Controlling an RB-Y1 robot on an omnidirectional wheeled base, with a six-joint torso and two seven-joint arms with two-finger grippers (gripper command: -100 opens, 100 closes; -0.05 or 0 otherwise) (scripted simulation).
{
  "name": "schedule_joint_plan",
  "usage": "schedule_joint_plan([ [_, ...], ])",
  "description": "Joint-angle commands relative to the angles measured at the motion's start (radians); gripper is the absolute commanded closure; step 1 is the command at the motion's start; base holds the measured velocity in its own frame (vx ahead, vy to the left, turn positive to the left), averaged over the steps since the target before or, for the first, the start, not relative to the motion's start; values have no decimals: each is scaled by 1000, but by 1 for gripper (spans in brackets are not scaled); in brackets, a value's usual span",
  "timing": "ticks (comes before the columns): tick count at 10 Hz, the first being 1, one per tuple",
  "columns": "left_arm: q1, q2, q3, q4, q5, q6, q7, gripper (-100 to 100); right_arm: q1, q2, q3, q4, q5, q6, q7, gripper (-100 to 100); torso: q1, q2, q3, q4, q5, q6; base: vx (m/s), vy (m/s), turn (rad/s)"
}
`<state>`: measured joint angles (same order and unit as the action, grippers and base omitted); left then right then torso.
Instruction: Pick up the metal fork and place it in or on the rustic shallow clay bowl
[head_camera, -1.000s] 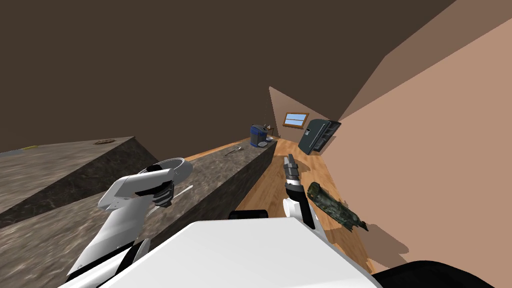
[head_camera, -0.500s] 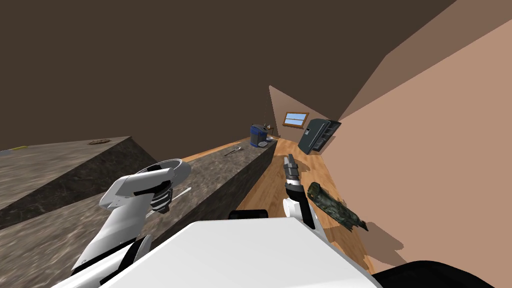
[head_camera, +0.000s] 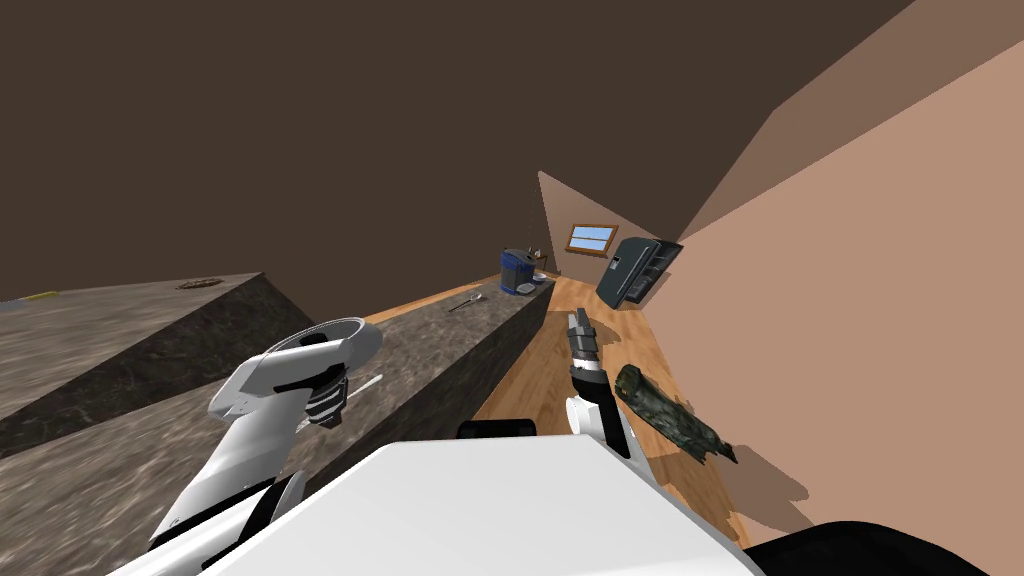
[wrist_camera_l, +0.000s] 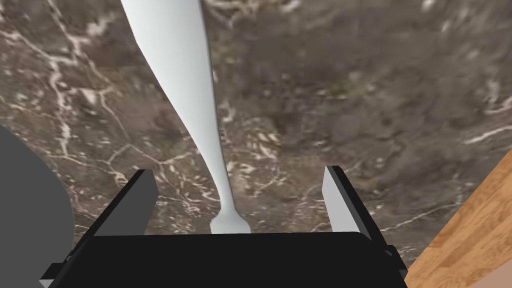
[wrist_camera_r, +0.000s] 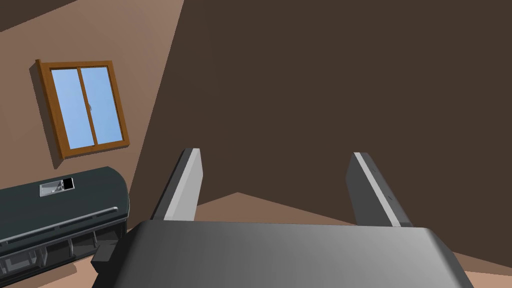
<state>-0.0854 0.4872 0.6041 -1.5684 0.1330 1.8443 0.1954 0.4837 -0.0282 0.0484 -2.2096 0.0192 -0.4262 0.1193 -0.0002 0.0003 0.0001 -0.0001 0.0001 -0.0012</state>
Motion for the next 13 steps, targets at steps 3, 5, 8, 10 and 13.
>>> schedule_joint_plan([
  [3, -2, -2, -5, 21, -3, -22, 0, 100, 0, 0, 0, 0, 0, 0, 0, 0, 1, 0, 0, 0, 0, 0, 0, 0, 0],
  [5, -3, -2, -5, 20, -3, -22, 1, 100, 0, 0, 0, 0, 0, 0, 0, 0, 1, 0, 0, -1, 1, 0, 0, 0, 0],
  [8, -3, -2, -4, 20, -3, -21, 2, 0, 0, 0, 0, 0, 0, 0, 0, 0, 2, 0, 0, -1, 2, 0, 0, 0, 0],
  [10, -4, 9, 7, -21, 4, 29, 0, 100, 0, 0, 0, 0, 0, 0, 0, 0, 2, 0, 0, 0, 1, 0, -3, 6, -7],
  [13, -4, 11, 10, -31, 5, 40, 0, 0, 0, 0, 0, 0, 0, 0, 0, 0, 2, 0, 0, 0, 1, 0, -1, 1, -4],
])
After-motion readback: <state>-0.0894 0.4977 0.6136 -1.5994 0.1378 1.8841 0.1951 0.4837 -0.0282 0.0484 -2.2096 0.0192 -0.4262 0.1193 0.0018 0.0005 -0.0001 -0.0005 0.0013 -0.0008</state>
